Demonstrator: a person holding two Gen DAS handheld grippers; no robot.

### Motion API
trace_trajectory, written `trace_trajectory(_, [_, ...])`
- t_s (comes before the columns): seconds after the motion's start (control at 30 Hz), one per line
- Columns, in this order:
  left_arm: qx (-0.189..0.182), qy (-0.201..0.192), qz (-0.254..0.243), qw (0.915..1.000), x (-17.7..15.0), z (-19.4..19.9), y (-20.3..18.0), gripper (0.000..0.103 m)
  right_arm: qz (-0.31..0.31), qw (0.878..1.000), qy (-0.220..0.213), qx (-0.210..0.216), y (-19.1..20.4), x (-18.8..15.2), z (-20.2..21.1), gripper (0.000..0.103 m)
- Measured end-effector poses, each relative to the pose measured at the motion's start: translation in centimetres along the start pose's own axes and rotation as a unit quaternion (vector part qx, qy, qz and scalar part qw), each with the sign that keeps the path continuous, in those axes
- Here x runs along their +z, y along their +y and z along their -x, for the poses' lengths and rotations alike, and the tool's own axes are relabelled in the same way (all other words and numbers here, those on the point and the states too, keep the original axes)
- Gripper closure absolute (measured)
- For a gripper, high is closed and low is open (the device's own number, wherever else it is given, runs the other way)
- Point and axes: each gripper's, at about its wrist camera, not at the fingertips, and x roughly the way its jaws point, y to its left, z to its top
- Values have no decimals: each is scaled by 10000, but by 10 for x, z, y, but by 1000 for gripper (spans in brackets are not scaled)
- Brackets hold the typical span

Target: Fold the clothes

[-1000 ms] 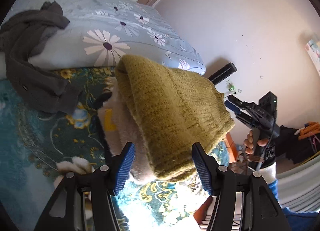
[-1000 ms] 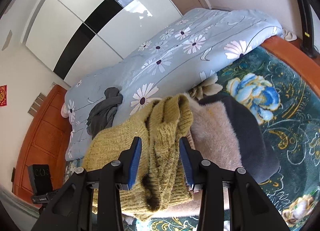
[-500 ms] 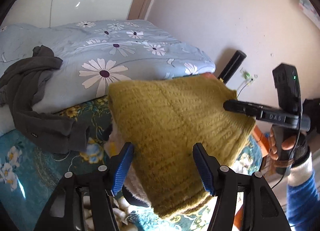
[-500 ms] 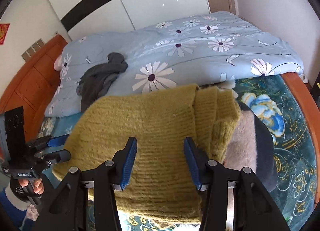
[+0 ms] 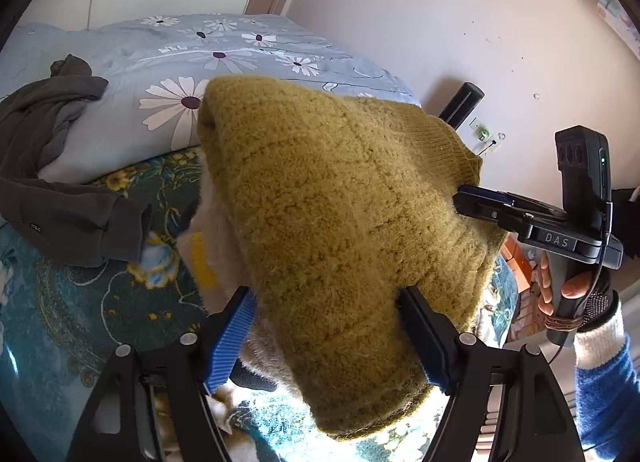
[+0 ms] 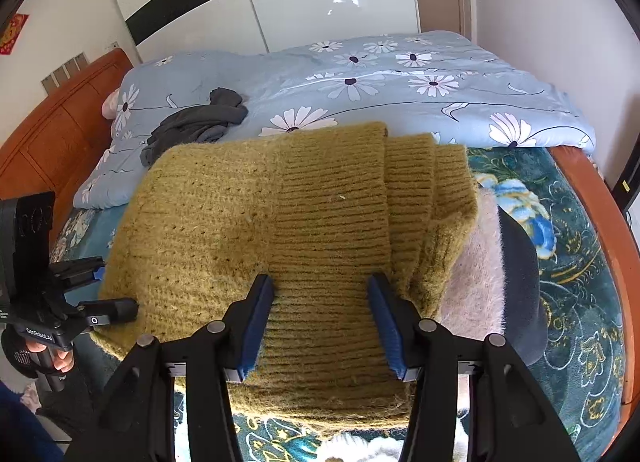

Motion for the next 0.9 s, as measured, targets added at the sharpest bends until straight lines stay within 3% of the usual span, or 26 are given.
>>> trace_trajectory(0.27, [-3,-292,78,9995,-18,28,1,26,-322,9995,0,4,15,2,14,49])
trace_trajectory(0.63, [-99,-464,125,9988,-40,49,-2,25,-391,9986,132,-341,39,-19,47,49])
trace_trajectory(0.9, [127,-333,165,9992,-61,50,-2,25,-584,9971,318,-360,51,-36,49,49])
